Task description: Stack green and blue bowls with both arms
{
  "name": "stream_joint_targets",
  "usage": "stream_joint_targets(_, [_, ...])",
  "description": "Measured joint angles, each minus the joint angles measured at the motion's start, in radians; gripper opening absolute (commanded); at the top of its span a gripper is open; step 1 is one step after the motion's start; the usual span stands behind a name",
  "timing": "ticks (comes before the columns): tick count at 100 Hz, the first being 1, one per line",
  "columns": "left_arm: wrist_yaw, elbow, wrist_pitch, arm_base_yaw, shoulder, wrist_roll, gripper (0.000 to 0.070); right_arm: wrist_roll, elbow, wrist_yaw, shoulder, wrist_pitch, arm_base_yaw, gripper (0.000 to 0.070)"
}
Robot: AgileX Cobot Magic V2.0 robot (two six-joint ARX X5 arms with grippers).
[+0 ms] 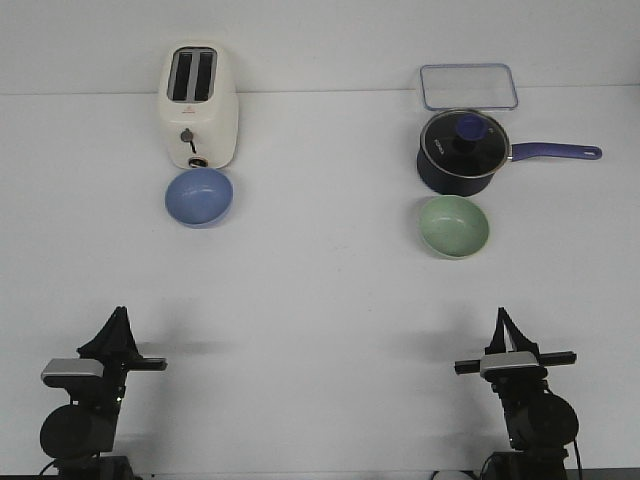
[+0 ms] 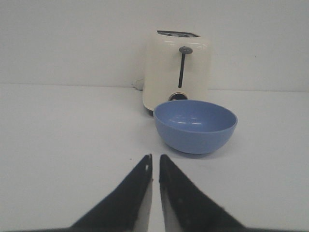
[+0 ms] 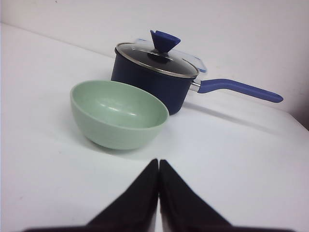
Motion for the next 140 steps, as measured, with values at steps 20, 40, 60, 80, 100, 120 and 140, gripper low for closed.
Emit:
stream_joint_targets(20, [0.000, 0.000, 0.000, 0.000, 0.000, 0.000, 0.0015, 0.000, 0.000, 0.000, 0.000, 0.000, 0.000, 0.0000])
stream_joint_targets(40, [0.000, 0.000, 0.000, 0.000, 0.000, 0.000, 0.0014, 0.000, 0.000, 0.000, 0.000, 0.000, 0.000, 0.0000])
stream_joint_targets(60, [0.000, 0.000, 0.000, 0.000, 0.000, 0.000, 0.0015, 0.000, 0.000, 0.000, 0.000, 0.000, 0.000, 0.0000])
stream_joint_targets(80, [0.000, 0.000, 0.000, 0.000, 0.000, 0.000, 0.0014, 0.000, 0.000, 0.000, 0.000, 0.000, 0.000, 0.0000])
stream_joint_targets(100, [0.000, 0.000, 0.000, 0.000, 0.000, 0.000, 0.0014, 0.071, 0.000, -0.001, 0.000, 0.003, 0.000, 0.0000])
stream_joint_targets(120, [0.000, 0.000, 0.000, 0.000, 0.000, 0.000, 0.0014, 0.344, 0.000, -0.001, 0.000, 0.004, 0.000, 0.0000])
stream_joint_targets(140, [0.000, 0.000, 0.000, 0.000, 0.000, 0.000, 0.0014, 0.568, 0.040, 0.000, 0.014, -0.069, 0.000, 0.0000])
